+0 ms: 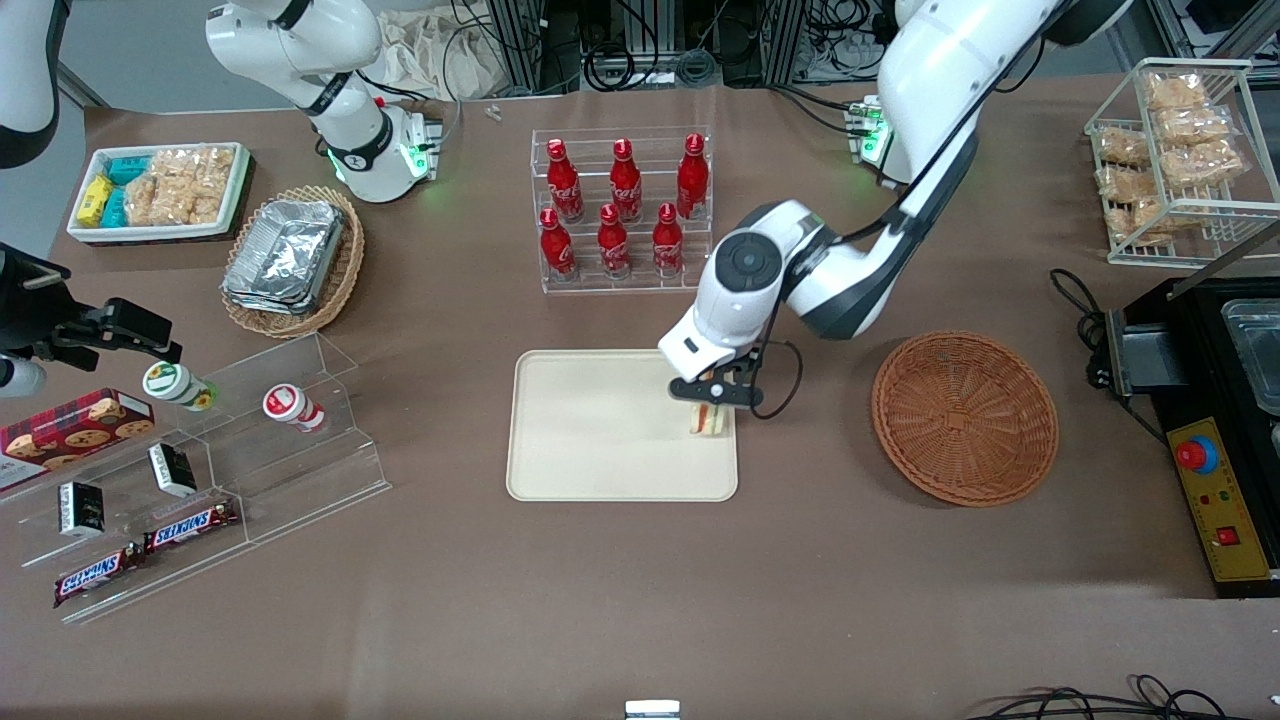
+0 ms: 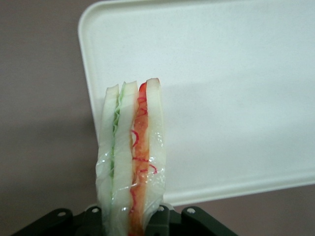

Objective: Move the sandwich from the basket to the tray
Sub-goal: 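Lift the sandwich and carry it with the left gripper over the cream tray, then lower the sandwich onto the tray and open the left gripper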

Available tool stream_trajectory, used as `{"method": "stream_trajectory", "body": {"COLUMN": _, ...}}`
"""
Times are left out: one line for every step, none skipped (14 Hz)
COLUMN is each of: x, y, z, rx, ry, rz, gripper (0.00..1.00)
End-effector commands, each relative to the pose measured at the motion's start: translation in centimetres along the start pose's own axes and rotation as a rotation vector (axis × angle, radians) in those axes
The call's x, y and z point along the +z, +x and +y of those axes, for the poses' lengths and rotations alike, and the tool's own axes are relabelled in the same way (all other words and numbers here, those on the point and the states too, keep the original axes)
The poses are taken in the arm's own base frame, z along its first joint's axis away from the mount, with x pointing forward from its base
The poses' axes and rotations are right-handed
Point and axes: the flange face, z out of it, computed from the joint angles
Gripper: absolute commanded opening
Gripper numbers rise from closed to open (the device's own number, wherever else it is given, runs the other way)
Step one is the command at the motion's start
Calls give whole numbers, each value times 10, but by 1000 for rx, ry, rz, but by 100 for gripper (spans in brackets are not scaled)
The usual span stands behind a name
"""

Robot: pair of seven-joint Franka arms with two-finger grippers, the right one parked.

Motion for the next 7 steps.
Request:
{"method": "stream_trajectory", "body": {"x": 10, "y": 16, "z": 9, "rx": -38, "ry": 24, "rz": 36, "gripper": 3}}
{"method": "stream_trajectory", "body": {"x": 20, "y": 17, "z": 9, "rx": -53, "ry": 29, "rz": 31, "gripper": 31}}
{"method": "stream_trajectory", "body": {"x": 27, "y": 21, "z": 8, "rx": -59, "ry": 30, "rz": 35, "gripper": 98}}
{"method": "stream_trajectory", "body": {"x": 29, "y": 21, "z": 8, "rx": -49, "ry": 41, "rz": 47, "gripper": 100}}
{"method": "stream_trajectory", "body": {"x": 26, "y": 22, "z": 9, "rx": -55, "ry": 45, "rz": 57, "gripper": 100}}
{"method": "stream_trajectory", "body": {"x": 21, "y": 23, "z": 9, "rx": -78, "ry": 45, "rz": 63, "gripper": 100}}
{"method": "stream_trajectory", "body": {"x": 10, "y": 25, "z": 9, "rx": -144, "ry": 33, "rz": 73, "gripper": 100}}
